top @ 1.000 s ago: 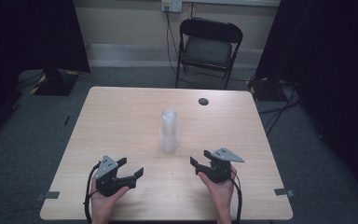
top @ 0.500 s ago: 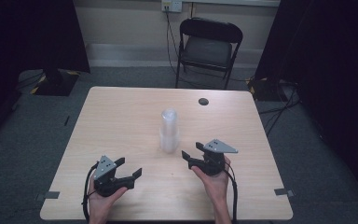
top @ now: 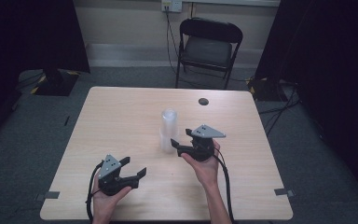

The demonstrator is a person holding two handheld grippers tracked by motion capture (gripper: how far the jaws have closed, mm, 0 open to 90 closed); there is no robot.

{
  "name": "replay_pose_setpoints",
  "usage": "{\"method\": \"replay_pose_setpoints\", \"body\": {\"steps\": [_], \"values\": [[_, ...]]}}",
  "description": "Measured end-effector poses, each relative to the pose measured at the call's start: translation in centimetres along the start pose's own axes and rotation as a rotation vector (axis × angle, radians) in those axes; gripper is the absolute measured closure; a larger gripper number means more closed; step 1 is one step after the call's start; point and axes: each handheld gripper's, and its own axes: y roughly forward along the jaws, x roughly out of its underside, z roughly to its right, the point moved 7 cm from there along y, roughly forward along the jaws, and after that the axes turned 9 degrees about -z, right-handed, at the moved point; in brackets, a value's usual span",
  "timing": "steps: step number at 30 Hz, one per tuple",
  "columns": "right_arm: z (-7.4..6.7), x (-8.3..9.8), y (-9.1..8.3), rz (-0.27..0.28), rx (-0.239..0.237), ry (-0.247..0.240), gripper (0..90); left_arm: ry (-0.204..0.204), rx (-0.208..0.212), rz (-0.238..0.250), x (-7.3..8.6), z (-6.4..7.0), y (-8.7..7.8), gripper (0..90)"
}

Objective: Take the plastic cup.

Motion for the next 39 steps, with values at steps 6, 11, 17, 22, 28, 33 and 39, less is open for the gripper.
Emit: {"method": "replay_pose_setpoints", "body": {"steps": [6, 11, 17, 22, 28, 33, 39], "values": [[1.0, -1.4, 1.8, -0.013, 0.008, -0.005, 20.9, 0.009, 0.001, 0.002, 0.0, 0.1, -0.1, 20.5], [1.2, -1.9, 2.9, -0.011, -0.010, -0.005, 18.6, 0.007, -0.004, 0.001, 0.0, 0.0, 0.0, 20.5], [1.0, -2.4, 3.4, -0.005, -0.015, -0.019, 19.2, 0.007, 0.006, -0.002, 0.1, 0.3, 0.1, 20.5], [0.9, -2.9, 4.1, 0.002, -0.023, -0.028, 20.1, 0.016, 0.011, -0.009, 0.0, 0.6, 0.4, 21.2], [0.7, -3.0, 5.9, -0.017, -0.030, -0.028, 21.1, 0.032, 0.000, -0.023, 0.0, 0.8, 0.6, 21.2], [1.0, -2.7, 7.0, -0.043, -0.014, -0.026, 22.4, 0.027, 0.005, -0.011, -0.2, 0.7, 0.5, 21.3], [1.1, -2.3, 7.7, -0.043, -0.027, -0.004, 23.9, 0.019, 0.007, -0.011, -0.2, 0.6, 0.5, 21.7]]}}
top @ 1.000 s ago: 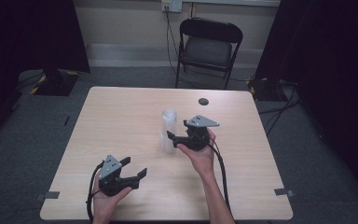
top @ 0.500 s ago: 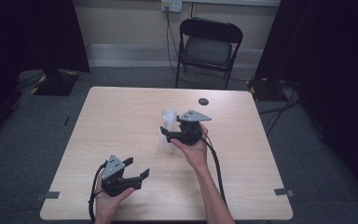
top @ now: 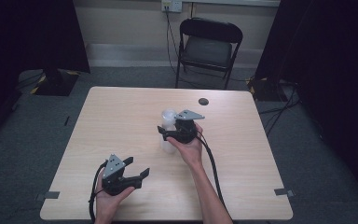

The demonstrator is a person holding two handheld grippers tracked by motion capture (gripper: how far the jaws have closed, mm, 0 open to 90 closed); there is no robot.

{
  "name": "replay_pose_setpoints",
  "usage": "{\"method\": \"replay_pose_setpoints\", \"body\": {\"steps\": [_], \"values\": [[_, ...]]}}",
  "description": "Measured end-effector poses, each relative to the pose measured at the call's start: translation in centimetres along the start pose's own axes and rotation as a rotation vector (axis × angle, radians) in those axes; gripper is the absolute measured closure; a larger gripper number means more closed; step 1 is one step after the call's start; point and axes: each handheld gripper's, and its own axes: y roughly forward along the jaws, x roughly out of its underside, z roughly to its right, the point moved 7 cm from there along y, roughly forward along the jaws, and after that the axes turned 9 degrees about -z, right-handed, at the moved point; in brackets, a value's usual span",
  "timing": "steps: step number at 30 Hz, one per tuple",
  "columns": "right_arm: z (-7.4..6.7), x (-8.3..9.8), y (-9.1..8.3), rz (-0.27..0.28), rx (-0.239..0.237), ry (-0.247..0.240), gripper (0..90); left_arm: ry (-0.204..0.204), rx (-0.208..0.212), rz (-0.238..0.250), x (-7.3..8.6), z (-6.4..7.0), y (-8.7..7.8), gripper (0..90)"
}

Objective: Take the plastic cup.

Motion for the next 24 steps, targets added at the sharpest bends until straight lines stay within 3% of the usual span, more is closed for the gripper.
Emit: {"method": "replay_pose_setpoints", "body": {"steps": [24], "values": [[0.26, 0.09, 0.01, 0.005, 0.000, -0.004, 29.5, -0.026, -0.006, 0.000, 0.37, -0.52, -0.05, 22.6]]}}
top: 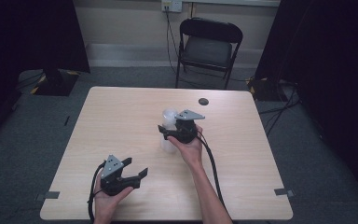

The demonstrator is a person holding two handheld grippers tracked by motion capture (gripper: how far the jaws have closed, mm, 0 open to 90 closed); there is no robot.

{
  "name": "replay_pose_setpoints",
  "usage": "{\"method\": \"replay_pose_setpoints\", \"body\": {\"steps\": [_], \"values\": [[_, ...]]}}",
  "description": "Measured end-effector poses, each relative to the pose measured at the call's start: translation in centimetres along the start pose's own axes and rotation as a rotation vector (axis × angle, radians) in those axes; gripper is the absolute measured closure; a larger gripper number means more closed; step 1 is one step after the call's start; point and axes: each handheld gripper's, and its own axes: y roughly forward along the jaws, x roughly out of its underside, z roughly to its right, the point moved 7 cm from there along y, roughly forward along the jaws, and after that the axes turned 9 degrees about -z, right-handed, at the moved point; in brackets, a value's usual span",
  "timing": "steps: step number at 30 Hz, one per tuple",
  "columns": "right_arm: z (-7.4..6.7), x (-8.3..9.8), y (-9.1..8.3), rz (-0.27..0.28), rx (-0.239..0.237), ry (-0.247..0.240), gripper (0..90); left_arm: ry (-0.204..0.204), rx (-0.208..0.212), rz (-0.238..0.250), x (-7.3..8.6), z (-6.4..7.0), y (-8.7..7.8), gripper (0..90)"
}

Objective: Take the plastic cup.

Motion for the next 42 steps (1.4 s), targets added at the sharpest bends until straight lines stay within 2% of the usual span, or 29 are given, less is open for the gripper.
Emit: {"method": "replay_pose_setpoints", "body": {"steps": [19, 32, 42], "values": [[-0.1, -1.4, -0.5, 0.031, -0.002, -0.007, 29.1, -0.002, 0.010, 0.001, 0.1, 0.1, 0.0, 22.7], [0.2, -2.3, -1.6, 0.051, -0.020, -0.002, 30.6, 0.039, 0.008, 0.007, 0.1, 0.6, 0.2, 23.1], [0.1, -3.4, -2.2, 0.074, -0.033, 0.009, 31.3, 0.038, 0.008, 0.008, 0.1, 0.6, 0.3, 23.0]]}}
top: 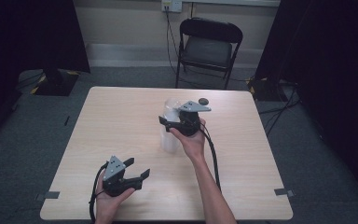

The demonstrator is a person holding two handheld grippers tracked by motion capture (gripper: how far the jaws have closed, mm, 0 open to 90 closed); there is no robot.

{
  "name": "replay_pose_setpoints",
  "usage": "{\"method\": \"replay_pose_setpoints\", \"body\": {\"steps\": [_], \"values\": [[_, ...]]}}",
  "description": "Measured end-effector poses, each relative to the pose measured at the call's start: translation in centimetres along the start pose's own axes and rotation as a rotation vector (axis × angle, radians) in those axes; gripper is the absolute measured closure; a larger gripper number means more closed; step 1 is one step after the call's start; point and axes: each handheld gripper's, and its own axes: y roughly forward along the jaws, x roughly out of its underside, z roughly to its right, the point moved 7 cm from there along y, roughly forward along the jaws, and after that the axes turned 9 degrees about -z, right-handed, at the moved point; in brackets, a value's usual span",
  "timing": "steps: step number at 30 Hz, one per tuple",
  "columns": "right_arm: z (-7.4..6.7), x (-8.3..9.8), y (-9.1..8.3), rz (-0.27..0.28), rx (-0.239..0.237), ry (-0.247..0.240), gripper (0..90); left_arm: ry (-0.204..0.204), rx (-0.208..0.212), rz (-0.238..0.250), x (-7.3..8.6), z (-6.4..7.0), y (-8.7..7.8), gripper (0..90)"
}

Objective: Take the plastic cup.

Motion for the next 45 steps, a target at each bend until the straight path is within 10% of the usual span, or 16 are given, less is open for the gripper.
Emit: {"method": "replay_pose_setpoints", "body": {"steps": [45], "values": [[-1.0, -4.5, -3.8, 0.106, -0.020, 0.003, 33.7, -0.002, -0.018, 0.009, -0.4, 0.1, 0.2, 22.0]]}}
